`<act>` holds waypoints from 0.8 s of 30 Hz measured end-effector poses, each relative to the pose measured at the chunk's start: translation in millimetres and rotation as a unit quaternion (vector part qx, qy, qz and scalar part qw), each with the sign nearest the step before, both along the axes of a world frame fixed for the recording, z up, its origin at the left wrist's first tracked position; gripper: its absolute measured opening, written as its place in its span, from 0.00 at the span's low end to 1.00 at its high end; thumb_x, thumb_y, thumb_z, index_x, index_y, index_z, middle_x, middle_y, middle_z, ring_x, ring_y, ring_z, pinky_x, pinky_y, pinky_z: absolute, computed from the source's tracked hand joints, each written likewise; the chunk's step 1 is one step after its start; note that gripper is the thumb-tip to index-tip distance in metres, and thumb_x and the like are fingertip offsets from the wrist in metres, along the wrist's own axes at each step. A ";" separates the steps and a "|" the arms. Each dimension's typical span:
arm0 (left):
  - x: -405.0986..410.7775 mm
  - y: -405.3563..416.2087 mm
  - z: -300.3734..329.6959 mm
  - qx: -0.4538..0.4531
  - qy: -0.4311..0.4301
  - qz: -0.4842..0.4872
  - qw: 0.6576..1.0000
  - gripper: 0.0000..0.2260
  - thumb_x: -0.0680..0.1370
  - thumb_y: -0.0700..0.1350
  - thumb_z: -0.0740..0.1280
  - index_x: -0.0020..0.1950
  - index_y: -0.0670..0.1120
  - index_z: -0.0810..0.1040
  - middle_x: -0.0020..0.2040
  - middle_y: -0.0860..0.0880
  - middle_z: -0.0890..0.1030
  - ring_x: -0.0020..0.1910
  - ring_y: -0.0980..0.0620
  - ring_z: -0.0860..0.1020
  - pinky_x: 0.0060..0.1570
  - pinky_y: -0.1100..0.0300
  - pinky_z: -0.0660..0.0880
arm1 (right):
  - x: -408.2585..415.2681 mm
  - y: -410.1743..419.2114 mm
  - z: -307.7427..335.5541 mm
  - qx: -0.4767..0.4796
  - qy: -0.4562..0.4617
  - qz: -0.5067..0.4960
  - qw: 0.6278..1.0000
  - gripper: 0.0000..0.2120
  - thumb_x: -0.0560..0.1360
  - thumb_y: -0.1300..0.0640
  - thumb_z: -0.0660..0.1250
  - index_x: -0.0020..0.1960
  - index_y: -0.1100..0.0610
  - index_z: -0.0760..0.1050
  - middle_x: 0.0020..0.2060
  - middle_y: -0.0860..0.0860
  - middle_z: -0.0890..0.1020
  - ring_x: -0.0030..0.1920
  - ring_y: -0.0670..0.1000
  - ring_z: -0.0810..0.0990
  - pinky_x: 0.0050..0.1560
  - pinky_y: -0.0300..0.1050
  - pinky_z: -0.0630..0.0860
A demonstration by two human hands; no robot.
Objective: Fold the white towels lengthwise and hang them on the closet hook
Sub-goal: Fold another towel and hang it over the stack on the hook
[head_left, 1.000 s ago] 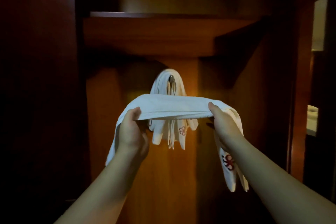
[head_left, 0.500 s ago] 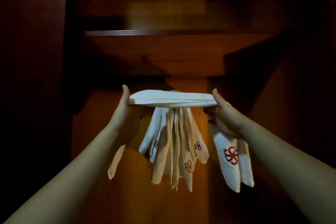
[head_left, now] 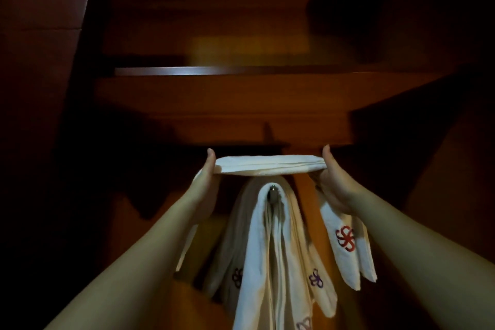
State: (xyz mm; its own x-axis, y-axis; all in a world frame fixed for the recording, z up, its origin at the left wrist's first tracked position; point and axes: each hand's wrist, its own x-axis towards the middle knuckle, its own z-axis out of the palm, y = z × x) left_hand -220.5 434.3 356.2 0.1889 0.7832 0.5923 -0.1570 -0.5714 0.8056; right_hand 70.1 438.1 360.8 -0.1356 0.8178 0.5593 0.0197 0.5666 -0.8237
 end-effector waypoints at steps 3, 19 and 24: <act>2.0 28.6 -1.7 0.000 0.012 0.011 1.000 0.39 0.77 0.71 0.47 0.75 0.45 0.69 0.73 0.48 0.71 0.71 0.54 0.68 0.69 0.58 0.58 | 3.9 24.9 -2.4 -0.006 -0.005 -0.008 1.000 0.41 0.76 0.25 0.47 0.75 0.53 0.69 0.68 0.52 0.77 0.70 0.49 0.73 0.67 0.45 0.67; 15.9 101.6 13.2 -0.046 -0.023 -0.030 0.998 0.39 0.79 0.70 0.44 0.80 0.44 0.59 0.80 0.46 0.60 0.79 0.51 0.57 0.78 0.53 0.51 | 0.7 94.3 23.3 -0.027 -0.002 -0.071 0.997 0.42 0.68 0.20 0.50 0.75 0.42 0.67 0.75 0.50 0.69 0.68 0.48 0.72 0.67 0.50 0.62; 4.6 112.5 -0.9 -0.066 -0.026 -0.052 0.996 0.37 0.80 0.69 0.41 0.79 0.47 0.62 0.78 0.48 0.64 0.76 0.53 0.63 0.76 0.54 0.55 | -10.4 115.6 8.1 -0.023 0.014 -0.051 0.998 0.45 0.70 0.23 0.51 0.76 0.51 0.68 0.73 0.55 0.73 0.75 0.56 0.68 0.77 0.59 0.58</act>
State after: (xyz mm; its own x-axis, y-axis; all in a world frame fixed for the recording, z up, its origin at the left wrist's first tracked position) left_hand -215.9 546.7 355.3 0.2445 0.8330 0.4963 -0.2535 -0.4391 0.8619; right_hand 59.7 553.8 368.9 -0.0356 0.8516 0.5229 0.0528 0.5241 -0.8500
